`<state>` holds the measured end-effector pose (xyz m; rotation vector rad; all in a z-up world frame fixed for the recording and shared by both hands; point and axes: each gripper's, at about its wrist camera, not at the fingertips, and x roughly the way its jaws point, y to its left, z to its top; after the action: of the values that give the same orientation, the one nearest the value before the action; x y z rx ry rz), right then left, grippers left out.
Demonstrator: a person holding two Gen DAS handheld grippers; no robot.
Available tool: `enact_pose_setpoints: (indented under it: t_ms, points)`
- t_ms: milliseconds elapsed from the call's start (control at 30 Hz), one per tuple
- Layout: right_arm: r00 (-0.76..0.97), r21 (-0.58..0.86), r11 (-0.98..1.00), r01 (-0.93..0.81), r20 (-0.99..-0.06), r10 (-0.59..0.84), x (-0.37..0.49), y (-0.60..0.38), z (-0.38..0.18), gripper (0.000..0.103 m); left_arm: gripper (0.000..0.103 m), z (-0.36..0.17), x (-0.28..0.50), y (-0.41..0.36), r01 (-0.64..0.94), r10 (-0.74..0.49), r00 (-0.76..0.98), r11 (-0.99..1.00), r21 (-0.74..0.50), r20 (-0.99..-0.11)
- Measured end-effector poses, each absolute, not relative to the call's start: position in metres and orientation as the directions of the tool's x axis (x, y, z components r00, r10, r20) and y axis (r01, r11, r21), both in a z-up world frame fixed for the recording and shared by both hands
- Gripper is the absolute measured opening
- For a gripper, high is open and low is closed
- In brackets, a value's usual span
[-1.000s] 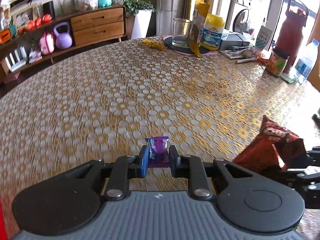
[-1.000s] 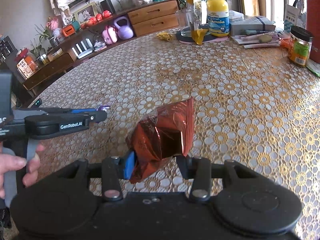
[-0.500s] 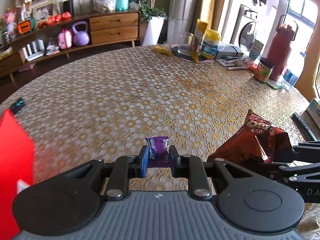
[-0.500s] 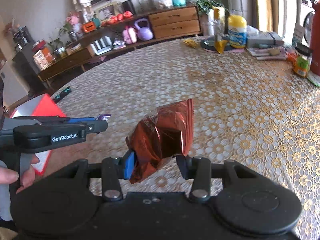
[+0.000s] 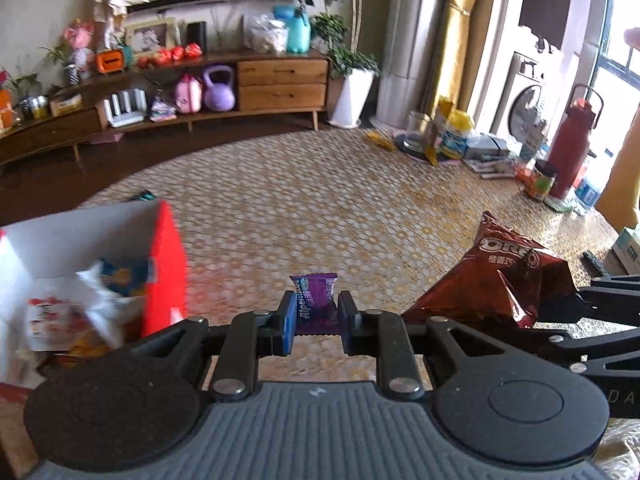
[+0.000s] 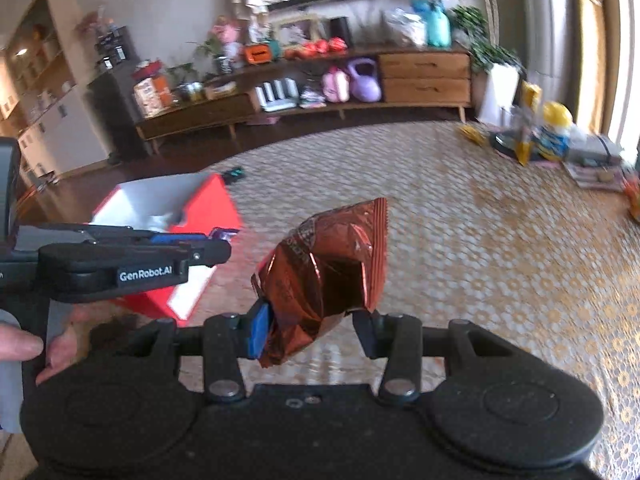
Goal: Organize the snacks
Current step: 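Carry the purple candy and Oreo bag with both grippers over the red box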
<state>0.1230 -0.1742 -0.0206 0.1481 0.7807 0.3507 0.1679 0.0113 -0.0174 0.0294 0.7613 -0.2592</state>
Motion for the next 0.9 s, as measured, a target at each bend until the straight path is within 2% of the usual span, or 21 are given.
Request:
enact_pose_setpoints:
  t_ms: [500, 900]
  points:
    - [0.646, 0.192, 0.884, -0.427, -0.619, 0.446, 0.138, -0.055, 0.027, 0.042, 0.021, 0.031, 0.144, 0.137, 0.076, -0.067, 0.779, 0.997, -0.012, -0.624]
    - [0.594, 0.129, 0.861, -0.492, -0.673, 0.441, 0.177, 0.031, 0.011, 0.043, 0.021, 0.008, 0.164, 0.223, -0.062, 0.065, 0.745, 0.998, 0.028, -0.664]
